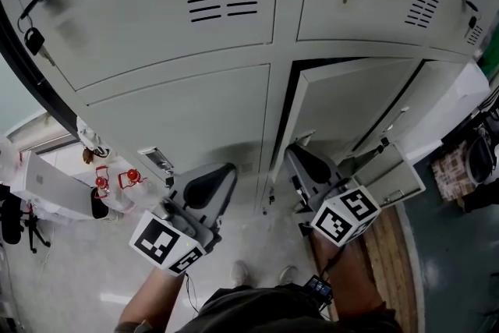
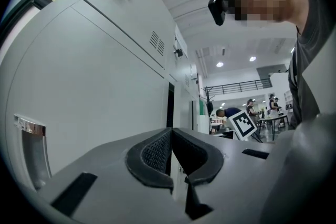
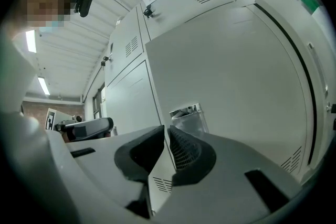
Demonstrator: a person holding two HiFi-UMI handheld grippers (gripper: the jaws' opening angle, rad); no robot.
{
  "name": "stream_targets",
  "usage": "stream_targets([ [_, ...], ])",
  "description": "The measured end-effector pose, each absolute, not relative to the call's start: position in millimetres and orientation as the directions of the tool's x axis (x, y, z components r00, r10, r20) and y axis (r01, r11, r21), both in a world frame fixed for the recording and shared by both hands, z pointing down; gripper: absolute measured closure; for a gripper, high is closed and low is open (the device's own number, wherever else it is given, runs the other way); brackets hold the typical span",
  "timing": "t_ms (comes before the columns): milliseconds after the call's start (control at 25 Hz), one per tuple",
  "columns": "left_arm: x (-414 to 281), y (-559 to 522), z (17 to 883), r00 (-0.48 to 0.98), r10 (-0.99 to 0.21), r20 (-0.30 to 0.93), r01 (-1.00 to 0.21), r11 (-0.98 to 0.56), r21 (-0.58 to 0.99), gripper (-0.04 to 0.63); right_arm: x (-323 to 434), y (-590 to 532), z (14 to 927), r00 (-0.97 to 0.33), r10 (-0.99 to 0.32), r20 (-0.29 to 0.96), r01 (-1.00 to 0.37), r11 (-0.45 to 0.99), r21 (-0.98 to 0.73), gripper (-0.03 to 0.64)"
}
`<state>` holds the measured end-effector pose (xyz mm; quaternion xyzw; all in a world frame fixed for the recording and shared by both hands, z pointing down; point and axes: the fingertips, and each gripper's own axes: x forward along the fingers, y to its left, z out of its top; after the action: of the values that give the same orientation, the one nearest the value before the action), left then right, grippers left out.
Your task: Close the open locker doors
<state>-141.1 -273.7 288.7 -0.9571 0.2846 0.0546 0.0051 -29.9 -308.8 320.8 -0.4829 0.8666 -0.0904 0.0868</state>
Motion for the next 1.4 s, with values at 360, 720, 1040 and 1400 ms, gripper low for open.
stream_targets([
  [360, -144, -280, 288, 0.823, -0.559, -0.104, -0.56, -0.828, 0.02, 0.586, -31, -319, 322, -0.528, -0.847, -0.059, -0.816, 0.525, -0.241, 0.583],
  [720, -145, -284, 289, 0.815, -0.571, -0.099, -0.572, -0.82, 0.019, 0.586, -32, -331, 323, -0.539, -0.84, -0.053, -0.81, 0.535, -0.242, 0.583],
  [1040, -146, -289, 289, 0.807, -0.583, -0.095, -0.585, -0.811, 0.016, 0.586, -32, -339, 324, -0.551, -0.833, -0.054, -0.801, 0.546, -0.246, 0.583],
  [1400, -147, -292, 288, 0.798, -0.596, -0.088, -0.597, -0.802, 0.011, 0.586, -33, -344, 324, -0.561, -0.826, -0.055, -0.794, 0.555, -0.248, 0.583],
])
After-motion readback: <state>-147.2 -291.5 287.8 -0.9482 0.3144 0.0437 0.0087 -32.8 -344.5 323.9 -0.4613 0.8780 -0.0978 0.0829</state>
